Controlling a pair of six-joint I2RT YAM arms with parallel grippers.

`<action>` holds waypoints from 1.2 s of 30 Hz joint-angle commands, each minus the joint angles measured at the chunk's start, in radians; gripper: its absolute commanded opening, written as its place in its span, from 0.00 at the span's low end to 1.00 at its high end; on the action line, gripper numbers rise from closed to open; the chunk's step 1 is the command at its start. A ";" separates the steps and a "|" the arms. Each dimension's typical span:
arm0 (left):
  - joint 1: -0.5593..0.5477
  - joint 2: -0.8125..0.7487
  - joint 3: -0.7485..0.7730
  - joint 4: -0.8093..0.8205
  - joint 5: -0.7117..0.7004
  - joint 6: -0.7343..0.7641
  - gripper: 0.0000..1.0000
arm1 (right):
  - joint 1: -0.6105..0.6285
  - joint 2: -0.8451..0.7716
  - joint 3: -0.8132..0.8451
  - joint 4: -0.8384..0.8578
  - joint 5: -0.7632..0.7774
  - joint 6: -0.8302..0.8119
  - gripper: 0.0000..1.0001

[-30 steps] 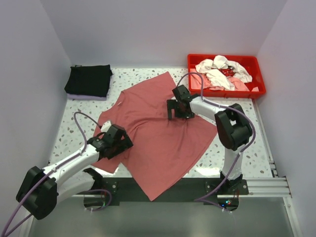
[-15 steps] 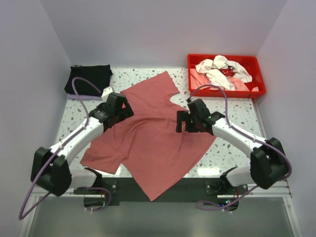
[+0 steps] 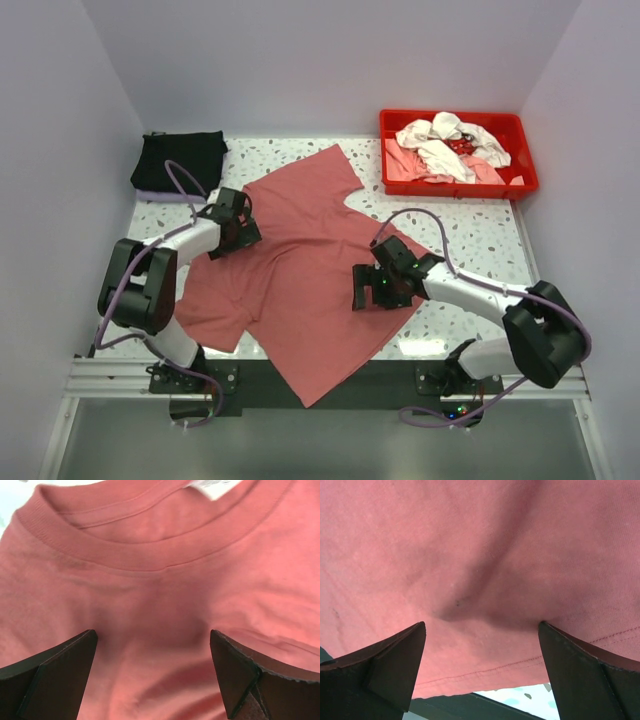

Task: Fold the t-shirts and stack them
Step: Flatten the tshirt out

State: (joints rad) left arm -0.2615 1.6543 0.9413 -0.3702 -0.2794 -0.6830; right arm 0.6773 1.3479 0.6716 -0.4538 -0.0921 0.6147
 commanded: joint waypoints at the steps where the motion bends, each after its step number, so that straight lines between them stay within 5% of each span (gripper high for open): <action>1: 0.034 -0.040 -0.064 0.059 0.028 0.022 1.00 | -0.022 0.048 0.011 -0.058 0.090 0.002 0.99; 8: 0.041 -0.106 -0.173 0.070 0.052 0.007 1.00 | -0.275 0.106 0.068 -0.088 0.069 -0.160 0.99; 20: 0.041 -0.261 -0.309 0.021 0.046 -0.065 1.00 | -0.507 0.299 0.285 -0.161 0.094 -0.352 0.99; 27: 0.039 -0.401 -0.441 -0.036 0.080 -0.153 1.00 | -0.544 0.393 0.447 -0.157 -0.023 -0.378 0.99; 36: -0.033 -0.758 -0.477 -0.190 0.095 -0.271 1.00 | -0.544 0.326 0.537 -0.236 0.040 -0.379 0.99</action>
State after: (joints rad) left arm -0.2626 0.9829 0.4427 -0.4831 -0.2077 -0.8833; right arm 0.1371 1.7424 1.1599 -0.6434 -0.0834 0.2569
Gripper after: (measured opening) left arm 0.997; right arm 0.987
